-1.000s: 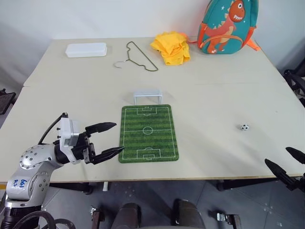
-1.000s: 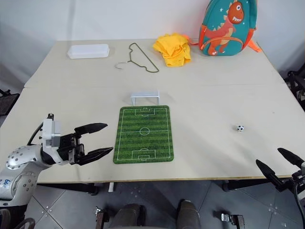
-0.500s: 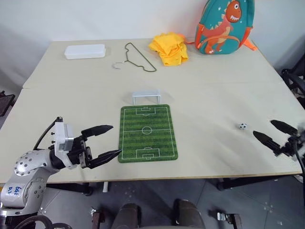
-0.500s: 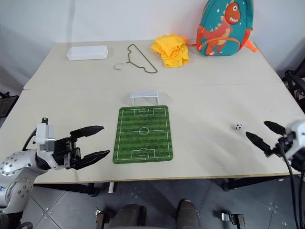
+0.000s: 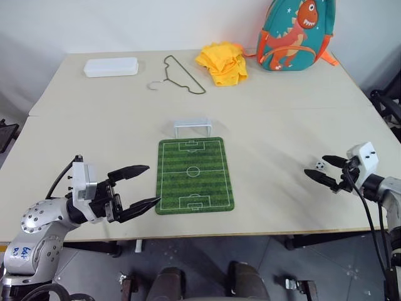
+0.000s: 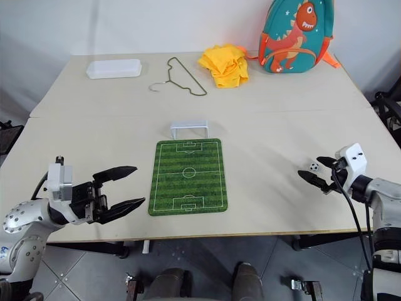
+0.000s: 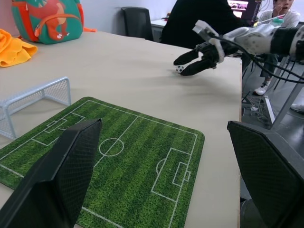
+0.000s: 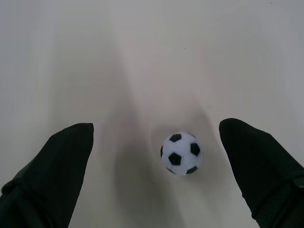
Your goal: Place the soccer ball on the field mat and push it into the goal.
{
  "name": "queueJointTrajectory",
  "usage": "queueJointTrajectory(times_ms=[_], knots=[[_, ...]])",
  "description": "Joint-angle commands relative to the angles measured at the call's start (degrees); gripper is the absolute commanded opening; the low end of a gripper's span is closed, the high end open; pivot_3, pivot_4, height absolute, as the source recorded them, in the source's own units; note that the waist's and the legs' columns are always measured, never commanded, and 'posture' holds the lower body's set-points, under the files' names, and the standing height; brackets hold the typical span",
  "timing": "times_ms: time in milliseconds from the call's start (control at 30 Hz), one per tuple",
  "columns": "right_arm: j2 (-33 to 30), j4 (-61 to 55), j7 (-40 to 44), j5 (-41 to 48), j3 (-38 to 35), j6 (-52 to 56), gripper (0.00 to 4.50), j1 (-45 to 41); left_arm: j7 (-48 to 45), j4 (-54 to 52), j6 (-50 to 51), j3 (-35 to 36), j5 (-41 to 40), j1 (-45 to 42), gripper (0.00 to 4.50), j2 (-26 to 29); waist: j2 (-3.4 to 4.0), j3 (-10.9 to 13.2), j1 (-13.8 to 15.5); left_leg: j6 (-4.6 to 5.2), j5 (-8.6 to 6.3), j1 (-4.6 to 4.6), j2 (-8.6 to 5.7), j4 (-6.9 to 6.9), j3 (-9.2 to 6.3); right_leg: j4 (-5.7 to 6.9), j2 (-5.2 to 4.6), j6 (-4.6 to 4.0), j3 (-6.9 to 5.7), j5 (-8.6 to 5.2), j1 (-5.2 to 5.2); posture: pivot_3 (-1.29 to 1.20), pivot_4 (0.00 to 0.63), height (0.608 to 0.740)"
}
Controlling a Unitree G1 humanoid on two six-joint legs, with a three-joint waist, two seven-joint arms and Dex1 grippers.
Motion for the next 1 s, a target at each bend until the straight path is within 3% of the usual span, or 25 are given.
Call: queueJointTrajectory(times_ms=[33,100,467,600,733,867,1000], knots=[[0.3,2.3,-0.3,-0.9,-0.2,-2.3,4.46,-1.4,-0.5,-1.4,-0.2,0.8,-1.4,0.2,4.50,0.5,0.00,0.0,0.0,0.00,0.00,0.00,0.00,0.00,0.00,0.00,0.00,0.00,0.00,0.00,0.00,0.00,0.150,0.740],[0.4,3.5,-0.3,-1.2,-0.2,-3.1,4.46,-1.9,-0.6,-1.4,-0.2,0.9,-1.4,0.3,4.50,0.5,0.00,0.0,0.0,-0.01,0.00,0.00,0.00,-0.01,-0.01,0.00,0.00,0.00,0.00,0.00,-0.01,0.00,0.150,0.740],[-0.4,8.0,1.9,-0.1,-1.5,-6.0,0.84,-3.0,-1.6,-2.3,-2.7,1.7,-0.2,2.1,4.50,0.5,0.00,0.0,0.0,0.00,-0.02,0.00,0.00,0.00,0.01,-0.02,0.00,0.01,0.01,0.00,-0.01,0.00,0.150,0.740],[0.3,7.1,8.2,2.0,-1.8,-8.2,0.85,-4.2,-2.0,-2.3,-2.9,2.2,-0.9,3.2,4.50,0.6,0.00,0.0,-0.1,-0.01,-0.02,0.00,0.00,-0.01,0.01,-0.03,0.00,0.01,0.00,0.00,-0.01,0.00,0.150,0.740],[3.4,-2.7,18.3,5.4,1.6,-6.9,0.85,-5.0,-3.2,-0.9,-4.9,2.8,0.2,4.4,4.50,0.6,0.04,0.0,-0.7,-0.03,-0.04,0.02,0.10,-0.02,0.07,-0.05,0.06,0.01,0.00,0.00,-0.01,0.00,0.150,0.740],[7.8,-18.5,22.4,7.1,8.8,-0.6,0.85,-4.9,-4.3,0.9,-6.8,4.0,1.4,6.7,4.50,0.9,0.04,0.0,-1.3,-0.23,-0.15,0.07,0.41,-0.01,0.07,0.01,0.30,-0.02,-0.06,0.02,-0.03,0.00,0.150,0.740],[14.9,-34.2,19.9,5.2,20.5,6.6,0.85,-5.7,-5.6,2.5,-9.5,6.3,3.1,12.3,4.50,0.7,0.05,0.0,-1.5,-0.38,-0.29,0.04,0.64,-0.03,0.06,0.04,0.52,-0.04,-0.09,0.02,-0.18,0.00,0.150,0.740]])
